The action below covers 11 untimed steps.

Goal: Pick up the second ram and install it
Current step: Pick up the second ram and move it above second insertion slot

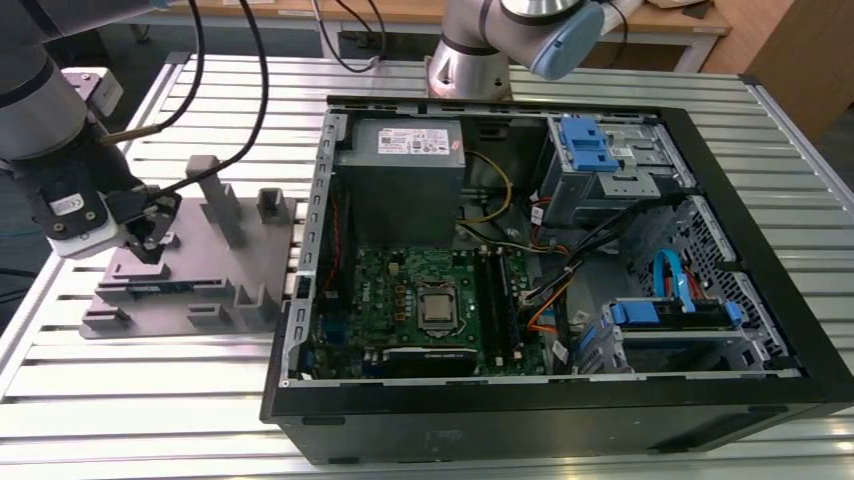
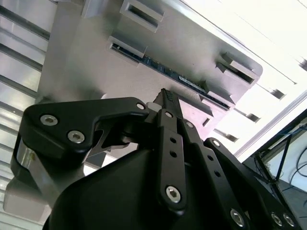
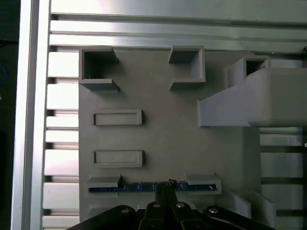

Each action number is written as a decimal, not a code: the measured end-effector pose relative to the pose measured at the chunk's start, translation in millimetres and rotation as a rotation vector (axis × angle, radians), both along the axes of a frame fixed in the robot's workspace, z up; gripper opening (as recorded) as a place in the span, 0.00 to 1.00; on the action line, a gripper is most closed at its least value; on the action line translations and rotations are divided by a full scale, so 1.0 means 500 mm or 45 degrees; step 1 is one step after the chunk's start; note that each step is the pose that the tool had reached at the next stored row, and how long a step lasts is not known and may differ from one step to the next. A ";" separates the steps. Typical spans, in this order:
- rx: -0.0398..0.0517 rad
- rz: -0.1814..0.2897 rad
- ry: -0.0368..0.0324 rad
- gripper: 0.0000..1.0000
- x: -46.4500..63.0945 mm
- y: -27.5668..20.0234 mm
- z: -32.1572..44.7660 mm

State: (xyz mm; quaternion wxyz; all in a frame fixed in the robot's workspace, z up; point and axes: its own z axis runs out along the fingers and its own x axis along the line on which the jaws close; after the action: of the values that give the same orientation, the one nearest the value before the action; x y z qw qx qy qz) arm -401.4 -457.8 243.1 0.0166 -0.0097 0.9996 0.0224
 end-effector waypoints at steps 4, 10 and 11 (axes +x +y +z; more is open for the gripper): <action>0.000 0.092 0.0000 0.11 0.000 0.0000 -0.001; 0.000 0.231 0.0000 0.11 0.000 0.0000 -0.002; 0.000 0.254 0.0000 0.11 0.000 0.0000 -0.002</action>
State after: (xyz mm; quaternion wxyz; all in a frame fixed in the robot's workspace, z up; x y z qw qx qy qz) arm -401.4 -457.7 242.0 0.0142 -0.1093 0.9936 0.0239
